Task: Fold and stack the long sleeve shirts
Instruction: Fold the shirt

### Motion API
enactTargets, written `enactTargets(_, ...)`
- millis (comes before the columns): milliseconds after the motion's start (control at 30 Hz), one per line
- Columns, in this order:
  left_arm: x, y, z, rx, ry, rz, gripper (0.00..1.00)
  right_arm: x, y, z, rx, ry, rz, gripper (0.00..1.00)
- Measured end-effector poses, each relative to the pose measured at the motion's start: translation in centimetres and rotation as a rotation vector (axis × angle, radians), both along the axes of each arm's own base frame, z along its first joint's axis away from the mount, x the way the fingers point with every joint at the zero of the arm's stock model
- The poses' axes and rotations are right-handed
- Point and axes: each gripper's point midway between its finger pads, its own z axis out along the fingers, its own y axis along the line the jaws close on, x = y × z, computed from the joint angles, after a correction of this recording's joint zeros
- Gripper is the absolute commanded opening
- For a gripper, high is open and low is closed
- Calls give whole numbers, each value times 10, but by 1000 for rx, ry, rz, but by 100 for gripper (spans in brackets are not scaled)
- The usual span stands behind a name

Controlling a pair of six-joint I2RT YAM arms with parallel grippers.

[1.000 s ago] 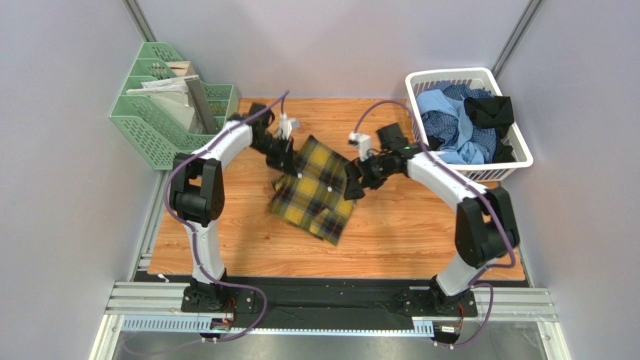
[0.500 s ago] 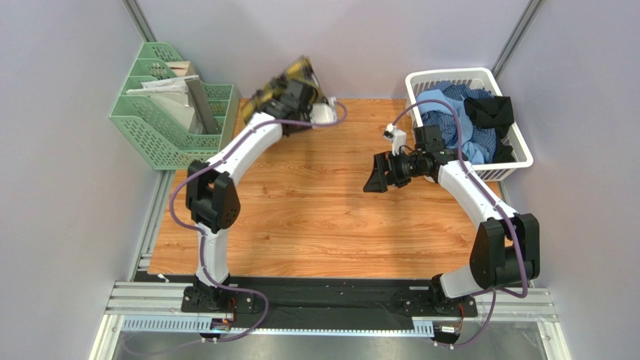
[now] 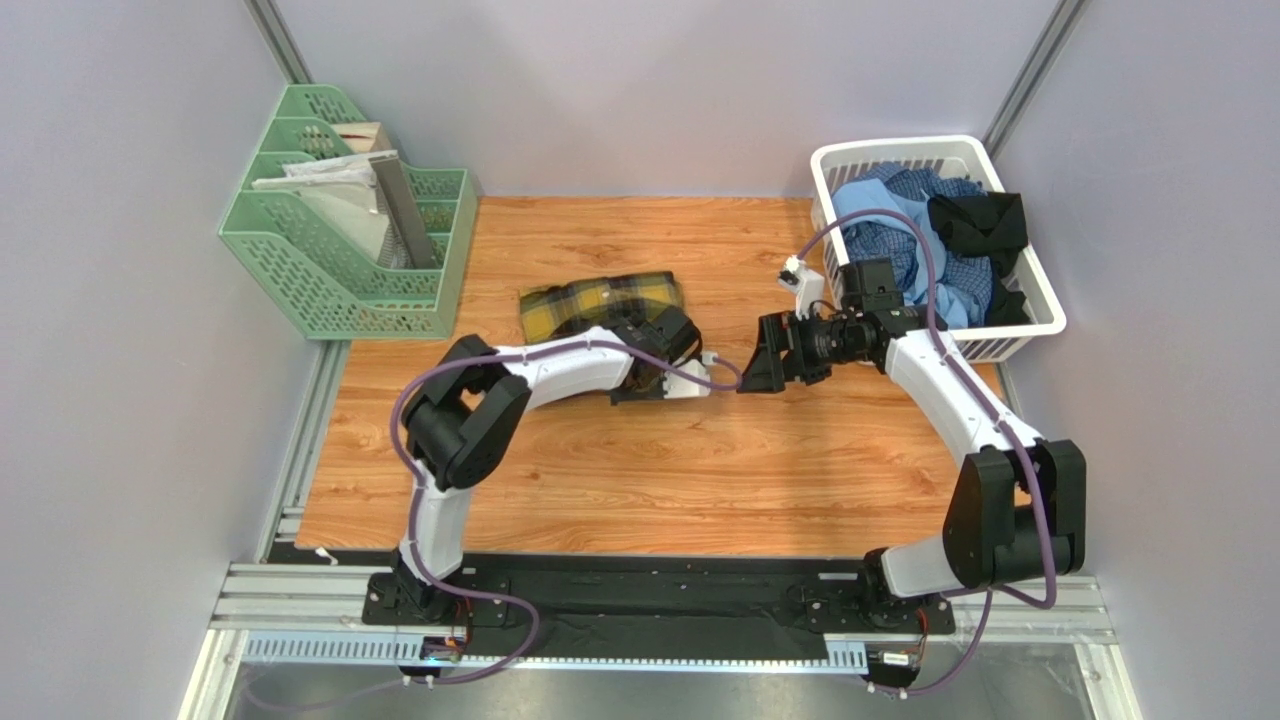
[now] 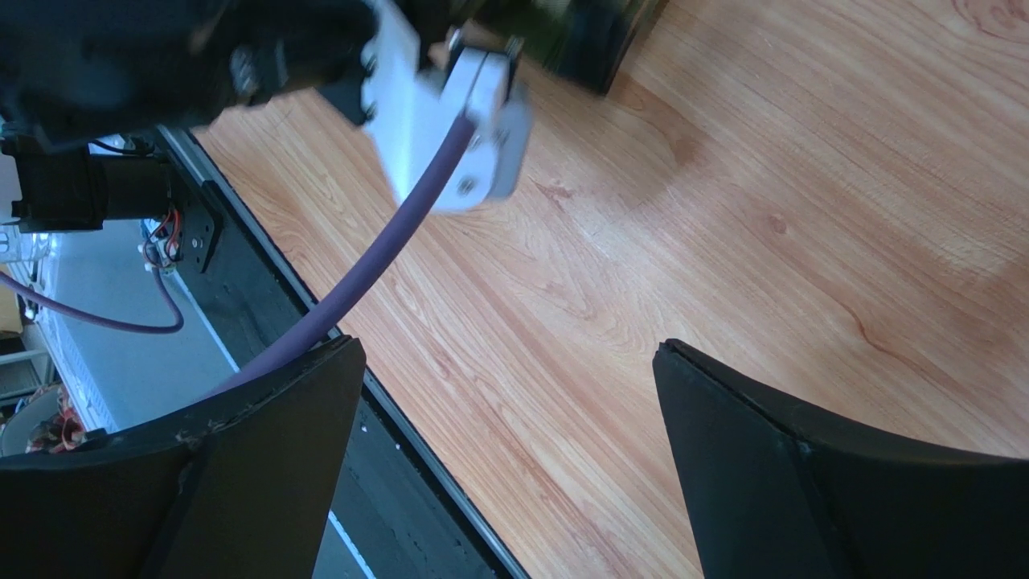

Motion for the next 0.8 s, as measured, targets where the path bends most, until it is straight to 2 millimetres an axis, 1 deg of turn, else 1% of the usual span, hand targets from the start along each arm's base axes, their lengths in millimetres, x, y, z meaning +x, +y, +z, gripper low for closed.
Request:
enactTargets(33,-11,-2,1,-8,13,-17,0,-1,0,1,1,-3,2,99)
enactTargets(67,-26,-3,4,-18,29,-44,0,-2,0,3,1,-7,6,99)
enactTargets(100,-42,-4,6,-28,46,-74,8,-3,0,5,1,-10,9,100)
enactTargets(133,-58,-3,8,-36,61,-107,18,-3,0,8,1,-15,14,100)
enactTargets(167,-76,-2,10,-42,78,-154,31,-2,0,11,-1,-25,19,99)
enactTargets(200,-98,2,11,-54,102,-211,66,0,0,16,-2,-40,25,99)
enactTargets(233,-114,8,12,-53,122,-265,87,2,0,20,-3,-52,29,99)
enactTargets(267,-131,14,13,-56,137,-325,93,7,0,27,-4,-75,36,98)
enactTargets(300,-146,27,13,-57,149,-370,99,12,1,34,-4,-103,42,98)
enactTargets(367,-157,55,15,-57,164,-393,99,25,5,46,-3,-149,57,94)
enactTargets(400,-162,74,20,-79,192,-367,99,34,9,51,-2,-173,67,91)
enactTargets(433,-162,87,29,-117,201,-326,99,43,14,55,-3,-195,81,87)
enactTargets(467,-159,93,42,-168,179,-298,99,50,20,55,-4,-209,96,80)
enactTargets(500,-155,99,59,-233,149,-263,99,55,28,53,-4,-211,114,77)
enactTargets(533,-155,102,75,-285,115,-250,97,60,41,49,-6,-208,143,73)
enactTargets(567,-157,102,94,-346,74,-254,93,63,51,43,-9,-207,169,63)
enactTargets(600,-161,101,113,-405,33,-272,83,65,67,33,-15,-193,208,60)
enactTargets(633,-167,101,125,-444,13,-288,76,64,79,23,-24,-186,243,58)
enactTargets(667,-173,101,132,-471,5,-296,68,61,91,13,-31,-173,277,53)
enactTargets(700,-179,104,134,-488,13,-300,55,56,105,0,-44,-152,314,50)
enactTargets(733,-182,108,129,-486,37,-285,47,50,117,-13,-55,-132,350,48)
enactTargets(767,-184,115,116,-466,84,-248,39,42,128,-27,-69,-107,386,44)
enactTargets(800,-184,122,104,-446,125,-202,23,37,135,-37,-81,-91,412,42)
